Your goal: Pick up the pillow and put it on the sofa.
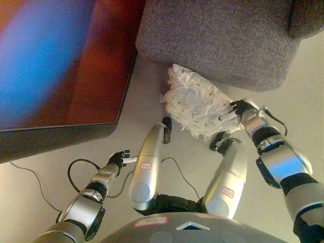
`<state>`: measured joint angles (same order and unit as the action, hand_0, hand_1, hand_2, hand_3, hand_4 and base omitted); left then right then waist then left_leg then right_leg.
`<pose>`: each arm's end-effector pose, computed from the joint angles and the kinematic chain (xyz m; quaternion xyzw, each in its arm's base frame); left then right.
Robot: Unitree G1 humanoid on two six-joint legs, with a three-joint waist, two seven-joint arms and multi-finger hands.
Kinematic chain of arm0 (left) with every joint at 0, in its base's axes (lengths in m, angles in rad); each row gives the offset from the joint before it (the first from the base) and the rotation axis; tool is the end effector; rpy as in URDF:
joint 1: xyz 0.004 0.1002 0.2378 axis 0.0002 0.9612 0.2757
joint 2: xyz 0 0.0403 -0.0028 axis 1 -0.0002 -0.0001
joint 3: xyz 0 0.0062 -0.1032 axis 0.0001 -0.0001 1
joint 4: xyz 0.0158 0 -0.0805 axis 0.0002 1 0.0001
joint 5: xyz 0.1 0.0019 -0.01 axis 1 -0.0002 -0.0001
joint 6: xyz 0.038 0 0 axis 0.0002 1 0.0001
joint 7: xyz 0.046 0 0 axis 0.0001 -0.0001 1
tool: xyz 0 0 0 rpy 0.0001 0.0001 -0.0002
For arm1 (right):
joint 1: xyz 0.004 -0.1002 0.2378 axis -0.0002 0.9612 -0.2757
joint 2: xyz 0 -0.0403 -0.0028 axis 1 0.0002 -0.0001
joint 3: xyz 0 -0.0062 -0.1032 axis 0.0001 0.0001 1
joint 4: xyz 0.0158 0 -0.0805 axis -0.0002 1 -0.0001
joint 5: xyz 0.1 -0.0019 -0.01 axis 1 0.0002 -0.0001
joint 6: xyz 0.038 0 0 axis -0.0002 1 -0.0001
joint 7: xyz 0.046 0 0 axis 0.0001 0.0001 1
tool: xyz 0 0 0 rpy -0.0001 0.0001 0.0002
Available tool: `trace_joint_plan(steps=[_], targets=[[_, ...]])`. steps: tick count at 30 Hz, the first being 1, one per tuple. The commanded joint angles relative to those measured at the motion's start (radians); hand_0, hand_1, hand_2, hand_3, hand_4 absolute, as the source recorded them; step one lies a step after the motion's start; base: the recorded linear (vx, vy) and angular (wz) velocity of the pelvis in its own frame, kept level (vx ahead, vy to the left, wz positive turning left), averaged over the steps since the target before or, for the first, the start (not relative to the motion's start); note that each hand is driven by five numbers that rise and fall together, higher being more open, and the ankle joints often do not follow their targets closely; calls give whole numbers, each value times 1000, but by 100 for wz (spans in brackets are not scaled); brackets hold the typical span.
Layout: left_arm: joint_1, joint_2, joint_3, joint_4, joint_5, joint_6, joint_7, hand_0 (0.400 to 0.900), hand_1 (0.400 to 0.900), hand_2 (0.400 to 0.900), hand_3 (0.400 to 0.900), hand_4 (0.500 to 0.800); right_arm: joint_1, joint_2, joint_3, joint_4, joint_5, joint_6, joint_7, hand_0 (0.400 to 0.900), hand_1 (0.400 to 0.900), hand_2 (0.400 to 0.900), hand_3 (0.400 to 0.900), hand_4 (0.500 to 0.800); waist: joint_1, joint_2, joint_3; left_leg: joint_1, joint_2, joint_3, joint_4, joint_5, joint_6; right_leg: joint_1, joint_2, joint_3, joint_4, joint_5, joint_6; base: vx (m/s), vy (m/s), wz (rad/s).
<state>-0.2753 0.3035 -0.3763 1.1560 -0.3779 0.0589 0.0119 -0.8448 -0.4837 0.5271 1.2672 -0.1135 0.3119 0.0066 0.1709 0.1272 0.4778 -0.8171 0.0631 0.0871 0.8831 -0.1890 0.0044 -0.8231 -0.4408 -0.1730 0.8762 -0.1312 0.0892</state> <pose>0.1755 0.2171 -0.0797 0.0903 0.4669 0.0173 0.8795 0.3116 -0.2537 0.0570 -0.4479 0.3626 -0.0447 0.8160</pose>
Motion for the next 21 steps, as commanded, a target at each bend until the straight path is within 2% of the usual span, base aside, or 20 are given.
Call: trace_joint_plan(steps=[1,6,10,17,21], targets=[[82,55,-11,10,-47,-5,13,900,900,900,900,800,-110,-120,14,20,-41,29,-57,900,900,900,900,800,12,40,13,21,48,-72,-83,-19,-95,16,-45,70,63,-84,36,-28,43,-1],[112,53,2,10,-68,-26,-5,900,900,900,900,800,-170,-159,26,40,-53,29,-50,900,900,900,900,800,18,56,15,-47,48,-76,-7,-39,-86,-59,-45,95,136,-110,24,-37,27,3],[130,51,13,8,-102,-37,-18,900,900,900,900,800,-239,-174,52,50,-56,15,-25,900,900,900,900,800,19,72,18,-129,44,-89,104,-74,-76,-146,-34,136,234,-149,6,-61,28,1],[156,57,34,1,-136,-61,-40,900,900,900,900,800,-298,-158,101,42,-51,6,-14,900,900,900,900,800,22,84,29,-252,54,-113,265,-112,-72,-266,-6,185,391,-215,-19,-50,-3,-3],[181,49,46,6,-167,-93,-55,900,900,900,900,800,-331,-148,122,42,-69,6,11,900,900,900,900,800,28,93,32,-302,51,-119,316,-118,-74,-319,-1,197,455,-238,-25,-38,13,0]])
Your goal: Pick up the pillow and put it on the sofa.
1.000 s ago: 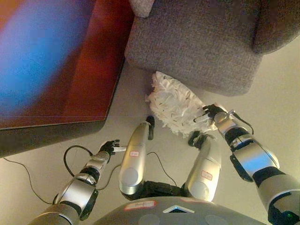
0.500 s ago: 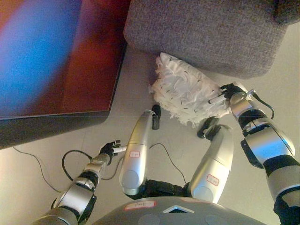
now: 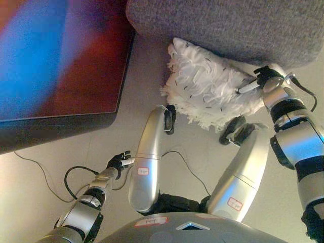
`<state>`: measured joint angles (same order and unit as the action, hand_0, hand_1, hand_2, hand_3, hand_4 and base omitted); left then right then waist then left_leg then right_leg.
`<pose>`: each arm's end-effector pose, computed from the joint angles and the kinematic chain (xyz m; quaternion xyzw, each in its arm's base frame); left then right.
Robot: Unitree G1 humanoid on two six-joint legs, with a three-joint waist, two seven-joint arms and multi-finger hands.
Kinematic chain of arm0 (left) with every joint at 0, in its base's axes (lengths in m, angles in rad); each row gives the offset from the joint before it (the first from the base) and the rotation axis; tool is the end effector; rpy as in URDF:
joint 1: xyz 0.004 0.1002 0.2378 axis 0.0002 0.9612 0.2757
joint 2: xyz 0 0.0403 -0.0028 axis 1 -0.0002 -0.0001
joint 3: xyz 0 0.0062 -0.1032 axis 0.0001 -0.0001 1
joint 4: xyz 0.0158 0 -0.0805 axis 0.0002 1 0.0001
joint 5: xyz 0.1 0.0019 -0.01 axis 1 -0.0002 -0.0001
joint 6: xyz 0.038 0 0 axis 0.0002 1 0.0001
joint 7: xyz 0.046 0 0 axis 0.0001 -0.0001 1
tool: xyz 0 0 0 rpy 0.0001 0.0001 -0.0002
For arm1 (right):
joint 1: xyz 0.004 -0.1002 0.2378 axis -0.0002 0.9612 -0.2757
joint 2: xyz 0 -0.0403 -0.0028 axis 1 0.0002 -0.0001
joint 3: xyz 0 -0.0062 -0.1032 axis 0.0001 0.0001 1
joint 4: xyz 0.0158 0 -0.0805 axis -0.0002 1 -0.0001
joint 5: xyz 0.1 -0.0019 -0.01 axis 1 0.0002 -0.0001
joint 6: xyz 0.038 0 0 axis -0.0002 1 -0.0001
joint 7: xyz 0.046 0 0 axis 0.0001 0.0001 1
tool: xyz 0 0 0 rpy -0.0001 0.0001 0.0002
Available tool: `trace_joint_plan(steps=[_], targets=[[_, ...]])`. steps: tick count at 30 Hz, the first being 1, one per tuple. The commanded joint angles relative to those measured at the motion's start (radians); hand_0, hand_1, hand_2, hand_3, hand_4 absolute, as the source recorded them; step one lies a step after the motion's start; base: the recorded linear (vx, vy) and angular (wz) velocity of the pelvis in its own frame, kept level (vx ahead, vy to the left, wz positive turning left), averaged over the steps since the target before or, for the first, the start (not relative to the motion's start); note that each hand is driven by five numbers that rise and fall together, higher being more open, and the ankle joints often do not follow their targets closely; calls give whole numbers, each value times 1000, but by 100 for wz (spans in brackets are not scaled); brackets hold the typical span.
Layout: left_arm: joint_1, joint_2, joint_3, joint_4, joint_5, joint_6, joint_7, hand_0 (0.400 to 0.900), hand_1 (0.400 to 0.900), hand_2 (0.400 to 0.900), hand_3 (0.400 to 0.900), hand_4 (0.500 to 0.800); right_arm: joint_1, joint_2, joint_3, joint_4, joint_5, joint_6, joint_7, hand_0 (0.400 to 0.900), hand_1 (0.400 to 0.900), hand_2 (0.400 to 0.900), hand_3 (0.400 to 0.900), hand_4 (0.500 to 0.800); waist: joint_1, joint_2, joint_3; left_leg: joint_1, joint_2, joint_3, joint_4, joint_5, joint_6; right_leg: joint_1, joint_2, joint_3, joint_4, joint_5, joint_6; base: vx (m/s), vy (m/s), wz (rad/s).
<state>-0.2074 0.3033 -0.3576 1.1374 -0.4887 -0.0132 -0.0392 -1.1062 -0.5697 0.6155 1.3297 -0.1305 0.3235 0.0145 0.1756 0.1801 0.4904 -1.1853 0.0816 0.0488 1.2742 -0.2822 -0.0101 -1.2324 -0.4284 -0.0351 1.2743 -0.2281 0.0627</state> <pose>0.1582 0.2194 -0.0864 0.0190 0.4549 0.0262 0.8900 0.3466 -0.2649 0.1426 -0.4971 0.2843 -0.1128 0.8120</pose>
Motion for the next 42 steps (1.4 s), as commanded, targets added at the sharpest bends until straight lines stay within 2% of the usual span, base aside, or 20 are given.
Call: trace_joint_plan(steps=[1,6,12,14,15,16,22,27,32,37,42], targets=[[117,48,31,26,-58,-25,-5,900,900,900,900,800,-74,-58,37,-19,-51,-7,9,900,900,900,900,800,25,43,20,55,31,-83,-63,-26,-60,79,-13,63,71,-146,1,-25,-2,5],[142,47,44,29,-63,-45,-21,900,900,900,900,800,-97,-42,54,-25,-19,-24,108,900,900,900,900,800,31,54,21,10,28,-87,-26,-23,-69,33,-8,79,124,-164,-3,-27,6,5],[161,38,65,30,-47,-70,-26,900,900,900,900,800,-73,4,41,-47,170,-42,355,900,900,900,900,800,36,55,24,-11,30,-88,3,-17,-80,5,-4,87,162,-171,-3,-17,8,5],[171,40,74,30,-40,-82,-29,900,900,900,900,800,-60,17,29,-63,218,-71,401,900,900,900,900,800,36,52,25,-14,34,-90,11,-14,-86,-2,-3,91,176,-172,-1,0,0,0],[177,41,81,30,-33,-87,-34,900,900,900,900,800,-54,19,26,-72,232,-92,401,847,847,847,847,768,36,50,25,-15,36,-90,16,-13,-88,-4,-3,92,183,-172,0,0,0,0],[183,41,88,31,-26,-94,-33,900,900,900,900,800,-50,19,22,-82,250,-117,390,400,400,400,400,500,35,48,24,-16,38,-91,20,-12,-90,-6,-3,93,189,-172,1,0,0,0],[219,41,97,29,-25,-116,-16,900,900,900,900,800,-35,-8,1,-134,220,-189,255,400,400,400,400,500,26,33,24,-7,56,-100,33,1,-99,-2,-11,90,209,-164,6,17,-14,-3],[234,40,99,30,-30,-124,-4,900,900,900,900,800,-32,-21,-11,-151,203,-204,206,400,400,400,400,500,20,25,23,13,68,-106,30,11,-102,11,-16,87,218,-159,7,32,-12,-7],[248,36,95,39,-31,-131,-4,900,900,900,900,800,-3,-26,-27,-160,188,-203,204,400,400,400,400,500,13,16,13,59,81,-106,3,26,-107,47,-16,74,201,-152,7,43,-8,-6],[230,34,99,43,-47,-140,-15,900,900,900,900,800,17,-22,-25,-169,153,-246,204,400,400,400,400,500,15,2,-18,157,104,-90,-143,58,-117,141,-1,35,57,-112,25,4,-16,-12],[198,36,90,29,-37,-108,-20,900,900,900,900,800,58,-24,-24,-220,98,-292,187,400,400,400,400,500,12,-12,-53,328,121,-58,-398,117,-131,315,5,-16,-178,-52,42,16,-9,-15]])
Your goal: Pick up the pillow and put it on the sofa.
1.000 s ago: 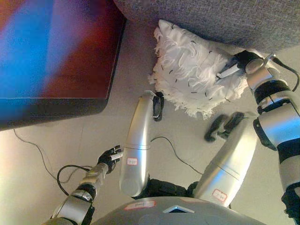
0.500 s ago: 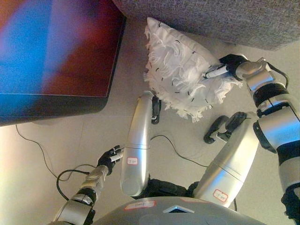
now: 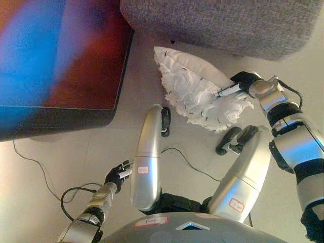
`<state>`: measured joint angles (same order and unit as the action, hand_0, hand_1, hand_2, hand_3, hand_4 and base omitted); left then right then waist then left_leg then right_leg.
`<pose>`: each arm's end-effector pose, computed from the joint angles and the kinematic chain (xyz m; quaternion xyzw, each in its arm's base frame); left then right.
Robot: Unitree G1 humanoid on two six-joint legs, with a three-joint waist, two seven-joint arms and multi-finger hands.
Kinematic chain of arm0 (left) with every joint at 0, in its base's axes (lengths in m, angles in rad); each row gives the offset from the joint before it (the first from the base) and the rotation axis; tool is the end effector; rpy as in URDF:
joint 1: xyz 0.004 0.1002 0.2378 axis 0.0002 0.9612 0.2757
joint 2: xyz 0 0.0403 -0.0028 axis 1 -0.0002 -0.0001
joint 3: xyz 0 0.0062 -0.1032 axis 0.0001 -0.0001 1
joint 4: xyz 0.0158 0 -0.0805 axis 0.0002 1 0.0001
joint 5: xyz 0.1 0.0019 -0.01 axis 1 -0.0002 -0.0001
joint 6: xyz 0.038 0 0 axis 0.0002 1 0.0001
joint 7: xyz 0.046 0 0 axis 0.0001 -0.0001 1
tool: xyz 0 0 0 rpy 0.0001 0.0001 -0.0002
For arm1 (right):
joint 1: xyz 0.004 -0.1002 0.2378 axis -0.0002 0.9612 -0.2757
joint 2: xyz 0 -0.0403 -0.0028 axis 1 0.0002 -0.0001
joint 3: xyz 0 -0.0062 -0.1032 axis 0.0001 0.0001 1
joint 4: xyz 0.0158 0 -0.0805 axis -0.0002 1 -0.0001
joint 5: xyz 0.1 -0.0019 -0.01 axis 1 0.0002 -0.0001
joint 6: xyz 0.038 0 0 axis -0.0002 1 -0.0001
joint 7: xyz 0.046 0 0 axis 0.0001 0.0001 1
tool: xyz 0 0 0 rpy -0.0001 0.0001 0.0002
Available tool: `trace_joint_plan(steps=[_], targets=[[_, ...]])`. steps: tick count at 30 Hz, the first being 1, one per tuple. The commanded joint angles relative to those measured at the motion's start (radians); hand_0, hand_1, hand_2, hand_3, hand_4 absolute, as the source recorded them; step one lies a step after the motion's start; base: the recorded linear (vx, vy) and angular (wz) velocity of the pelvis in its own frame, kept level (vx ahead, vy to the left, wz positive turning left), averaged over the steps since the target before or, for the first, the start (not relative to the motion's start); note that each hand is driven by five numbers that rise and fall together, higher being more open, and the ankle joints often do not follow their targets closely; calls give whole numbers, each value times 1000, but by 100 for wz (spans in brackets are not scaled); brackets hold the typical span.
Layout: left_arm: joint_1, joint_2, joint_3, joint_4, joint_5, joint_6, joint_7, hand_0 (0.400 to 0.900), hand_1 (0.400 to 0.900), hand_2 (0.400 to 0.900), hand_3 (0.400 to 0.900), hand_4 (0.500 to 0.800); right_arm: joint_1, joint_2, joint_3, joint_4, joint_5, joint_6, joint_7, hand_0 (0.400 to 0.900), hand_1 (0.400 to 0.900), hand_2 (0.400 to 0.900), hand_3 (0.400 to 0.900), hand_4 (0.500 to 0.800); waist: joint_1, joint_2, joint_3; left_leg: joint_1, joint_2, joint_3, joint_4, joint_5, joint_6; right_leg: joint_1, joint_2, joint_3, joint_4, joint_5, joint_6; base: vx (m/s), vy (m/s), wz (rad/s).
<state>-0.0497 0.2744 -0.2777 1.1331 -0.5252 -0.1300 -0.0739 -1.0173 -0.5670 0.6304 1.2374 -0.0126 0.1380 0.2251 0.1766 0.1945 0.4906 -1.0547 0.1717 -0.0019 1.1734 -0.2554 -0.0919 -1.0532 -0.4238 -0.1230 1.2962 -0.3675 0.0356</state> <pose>0.1092 0.2216 -0.1030 -0.0403 0.4576 0.0618 0.8861 0.3445 -0.2517 0.1236 -0.4393 0.2581 0.0535 0.8588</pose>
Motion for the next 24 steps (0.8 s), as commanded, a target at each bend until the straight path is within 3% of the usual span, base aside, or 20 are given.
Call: trace_joint_plan(steps=[1,7,13,19,24], targets=[[36,68,6,30,3,16,15,900,900,900,900,800,-17,-30,-38,-138,-22,-115,-28,400,400,400,400,500,13,-32,-60,236,29,-4,-349,103,-51,176,-7,56,-243,101,73,62,-14,-7],[31,87,9,22,66,59,28,900,900,900,900,800,51,-71,-48,-219,-33,-130,0,400,400,400,400,500,32,-92,-109,477,22,24,-577,164,-50,450,-40,-71,-477,165,92,149,-51,-6],[12,101,22,24,98,103,44,900,900,900,900,800,46,-140,-24,-338,-43,-168,71,400,400,400,400,500,32,-141,-161,644,37,38,-752,236,-42,655,-12,-162,-703,253,95,94,-66,-5],[27,99,49,25,159,163,59,900,900,900,900,800,72,-211,-44,-489,3,-180,119,400,400,400,400,500,17,-190,-242,796,15,39,-861,248,-37,870,41,-196,-929,306,114,214,-35,4],[58,95,79,41,208,183,49,900,900,900,900,800,97,-258,-70,-531,15,-204,157,400,400,400,400,500,11,-217,-308,898,-16,63,-919,227,-24,1004,45,-202,-1072,355,135,258,95,2]])
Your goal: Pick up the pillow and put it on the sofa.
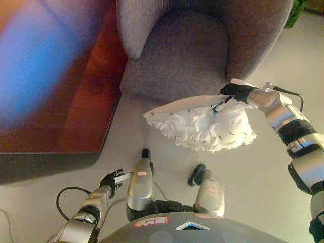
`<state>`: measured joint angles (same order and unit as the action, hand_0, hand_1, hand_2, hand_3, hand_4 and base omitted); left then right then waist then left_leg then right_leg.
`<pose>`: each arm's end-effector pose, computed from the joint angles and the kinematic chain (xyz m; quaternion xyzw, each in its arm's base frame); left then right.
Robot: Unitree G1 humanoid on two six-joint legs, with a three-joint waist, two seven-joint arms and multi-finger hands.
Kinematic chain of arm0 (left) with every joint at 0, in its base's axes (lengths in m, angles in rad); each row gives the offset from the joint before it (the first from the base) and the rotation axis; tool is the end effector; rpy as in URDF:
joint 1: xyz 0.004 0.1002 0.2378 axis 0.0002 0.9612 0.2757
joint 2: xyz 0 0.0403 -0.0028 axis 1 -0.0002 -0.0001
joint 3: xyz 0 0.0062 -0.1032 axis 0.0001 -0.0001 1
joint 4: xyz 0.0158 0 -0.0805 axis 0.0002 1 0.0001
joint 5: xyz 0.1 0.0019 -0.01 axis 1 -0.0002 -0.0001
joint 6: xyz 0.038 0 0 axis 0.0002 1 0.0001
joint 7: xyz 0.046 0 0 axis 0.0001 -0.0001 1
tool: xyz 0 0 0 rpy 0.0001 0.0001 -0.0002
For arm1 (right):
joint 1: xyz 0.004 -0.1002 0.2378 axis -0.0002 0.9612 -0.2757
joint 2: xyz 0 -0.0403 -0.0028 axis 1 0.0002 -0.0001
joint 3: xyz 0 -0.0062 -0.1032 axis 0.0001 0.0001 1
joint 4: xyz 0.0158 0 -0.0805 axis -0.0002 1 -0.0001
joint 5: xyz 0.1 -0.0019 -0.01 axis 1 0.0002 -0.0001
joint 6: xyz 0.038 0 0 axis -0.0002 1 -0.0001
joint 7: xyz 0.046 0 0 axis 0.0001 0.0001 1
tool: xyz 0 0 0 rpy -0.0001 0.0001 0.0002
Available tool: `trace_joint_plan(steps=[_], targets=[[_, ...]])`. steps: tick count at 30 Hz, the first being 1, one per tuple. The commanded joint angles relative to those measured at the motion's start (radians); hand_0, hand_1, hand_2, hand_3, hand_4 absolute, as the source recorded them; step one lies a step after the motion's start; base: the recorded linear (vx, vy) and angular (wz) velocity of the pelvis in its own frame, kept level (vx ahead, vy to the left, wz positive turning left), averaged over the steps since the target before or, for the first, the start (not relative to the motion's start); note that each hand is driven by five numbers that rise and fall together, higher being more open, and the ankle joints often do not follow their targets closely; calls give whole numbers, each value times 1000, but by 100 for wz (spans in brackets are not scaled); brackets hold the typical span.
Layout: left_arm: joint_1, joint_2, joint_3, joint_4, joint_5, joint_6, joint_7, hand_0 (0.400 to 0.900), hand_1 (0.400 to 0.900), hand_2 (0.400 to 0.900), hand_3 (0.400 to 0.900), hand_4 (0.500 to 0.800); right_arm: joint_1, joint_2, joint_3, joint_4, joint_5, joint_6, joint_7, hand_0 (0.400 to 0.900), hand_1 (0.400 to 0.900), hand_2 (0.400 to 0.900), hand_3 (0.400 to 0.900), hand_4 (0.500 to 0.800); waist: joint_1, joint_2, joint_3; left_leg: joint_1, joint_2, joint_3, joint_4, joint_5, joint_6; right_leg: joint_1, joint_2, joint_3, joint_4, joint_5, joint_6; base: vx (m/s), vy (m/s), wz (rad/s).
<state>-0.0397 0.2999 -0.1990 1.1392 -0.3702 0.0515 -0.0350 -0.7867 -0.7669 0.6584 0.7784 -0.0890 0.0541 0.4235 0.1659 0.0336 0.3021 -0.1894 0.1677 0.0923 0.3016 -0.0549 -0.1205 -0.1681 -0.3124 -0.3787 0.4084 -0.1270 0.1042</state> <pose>0.0989 0.2362 -0.1043 0.0134 0.5401 0.0792 0.8378 0.3185 -0.2600 0.1197 -0.5125 0.2147 0.2131 0.8036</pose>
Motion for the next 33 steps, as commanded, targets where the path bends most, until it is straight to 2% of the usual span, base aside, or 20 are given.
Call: trace_joint_plan(steps=[1,4,6,7,9,10,13,15,17,19,22,23,25,26,27,28,29,31,32,33], targets=[[56,67,11,43,72,13,12,900,900,900,900,800,-127,-74,-109,-61,115,-131,-32,400,400,400,400,500,22,-67,-152,65,-28,-26,-67,15,15,158,-79,55,-224,145,74,276,130,14],[51,79,22,57,116,27,3,900,900,900,900,800,-134,-96,-129,-27,141,-161,-33,400,400,400,400,500,31,-84,-181,92,-78,-41,-107,-1,46,165,-121,78,-178,242,92,240,152,15],[44,93,15,61,131,32,-6,900,900,900,900,800,-146,-113,-134,-13,156,-172,-35,400,400,400,400,500,28,-79,-187,114,-97,-41,-125,-8,71,136,-135,106,-79,276,87,223,194,26],[39,102,3,58,136,42,-9,900,900,900,900,800,-159,-127,-132,-6,171,-166,-38,400,400,400,400,500,19,-72,-189,129,-104,-47,-132,-13,85,120,-107,131,-29,264,74,271,161,59],[34,112,-19,56,143,51,-6,900,900,900,900,800,-186,-146,-128,15,198,-134,-39,400,400,400,400,500,-16,-76,-192,168,-124,-76,-153,-32,108,60,2,206,8,241,60,339,83,88],[33,113,-21,58,153,53,-6,900,900,900,900,800,-191,-152,-128,30,207,-124,-40,400,400,400,400,500,-25,-83,-194,186,-134,-86,-167,-36,110,47,27,209,-25,231,56,321,-42,64],[35,107,3,80,172,41,4,900,900,900,900,800,-207,-147,-135,82,239,-133,-35,400,400,400,400,500,-36,-115,-197,214,-156,-106,-193,-53,99,8,17,200,-236,276,74,374,-242,31],[28,109,16,97,192,38,-1,900,900,900,900,800,-217,-151,-151,131,242,-159,-31,400,400,400,400,500,-55,-126,-188,240,-165,-139,-201,-84,101,-34,9,244,-358,351,105,438,-349,53],[16,119,14,105,186,39,-3,900,900,900,900,800,-222,-162,-171,156,245,-174,-24,400,400,400,400,500,-70,-122,-177,266,-147,-168,-198,-118,100,-90,-6,279,-422,404,124,439,-416,56],[10,134,15,105,188,42,1,900,900,900,900,800,-232,-172,-171,164,266,-172,-15,400,400,400,400,500,-69,-134,-163,287,-122,-181,-176,-158,94,-118,-7,269,-405,415,128,398,-500,39],[21,136,28,113,172,35,22,900,900,900,900,800,-256,-185,-145,194,300,-187,8,400,400,400,400,500,-63,-162,-163,281,-79,-199,-83,-205,66,-61,6,259,-391,371,117,372,-448,34],[40,131,44,109,157,37,33,900,900,900,900,800,-253,-188,-143,190,305,-180,27,400,400,400,400,500,-65,-159,-173,311,-52,-213,-68,-166,47,-57,19,255,-367,354,113,381,-265,25],[77,109,76,113,171,20,35,900,900,900,900,800,-256,-197,-115,179,300,-152,57,400,400,400,400,500,-74,-137,-197,342,22,-211,0,18,-21,-34,66,253,-339,311,77,359,-201,24],[91,98,81,112,170,10,35,900,900,900,900,800,-252,-196,-109,184,294,-153,61,400,400,400,400,500,-72,-148,-196,304,34,-193,60,77,-26,-13,61,247,-344,299,61,359,-293,12],[106,84,87,108,159,0,40,900,900,900,900,800,-243,-194,-108,189,285,-157,63,400,400,400,400,500,-63,-161,-190,243,42,-170,137,103,-17,27,58,234,-353,280,38,307,-292,1],[114,74,88,100,159,5,41,900,900,900,900,800,-235,-195,-111,189,277,-150,59,400,400,400,400,500,-53,-159,-180,180,42,-156,192,87,-4,74,70,223,-364,262,23,336,-297,14],[115,70,80,96,168,7,35,900,900,900,900,800,-236,-200,-113,196,269,-132,46,400,400,400,400,500,-40,-158,-172,117,20,-141,184,86,7,115,77,215,-377,241,16,280,-200,27],[106,73,48,85,170,14,17,900,900,900,900,800,-259,-203,-108,243,255,-122,22,400,400,400,400,500,-8,-122,-158,65,-65,-99,-7,89,11,155,100,187,-397,219,33,255,-92,18],[114,75,51,85,170,11,8,900,900,900,900,800,-257,-194,-115,250,251,-116,9,400,400,400,400,500,-1,-106,-156,57,-85,-97,-77,94,15,151,110,188,-374,205,37,254,-29,6],[128,80,62,77,177,14,-1,900,900,900,900,800,-250,-194,-124,222,247,-80,2,400,400,400,400,500,-6,-98,-151,77,-73,-72,-99,105,15,158,109,182,-369,198,39,240,-35,15]])
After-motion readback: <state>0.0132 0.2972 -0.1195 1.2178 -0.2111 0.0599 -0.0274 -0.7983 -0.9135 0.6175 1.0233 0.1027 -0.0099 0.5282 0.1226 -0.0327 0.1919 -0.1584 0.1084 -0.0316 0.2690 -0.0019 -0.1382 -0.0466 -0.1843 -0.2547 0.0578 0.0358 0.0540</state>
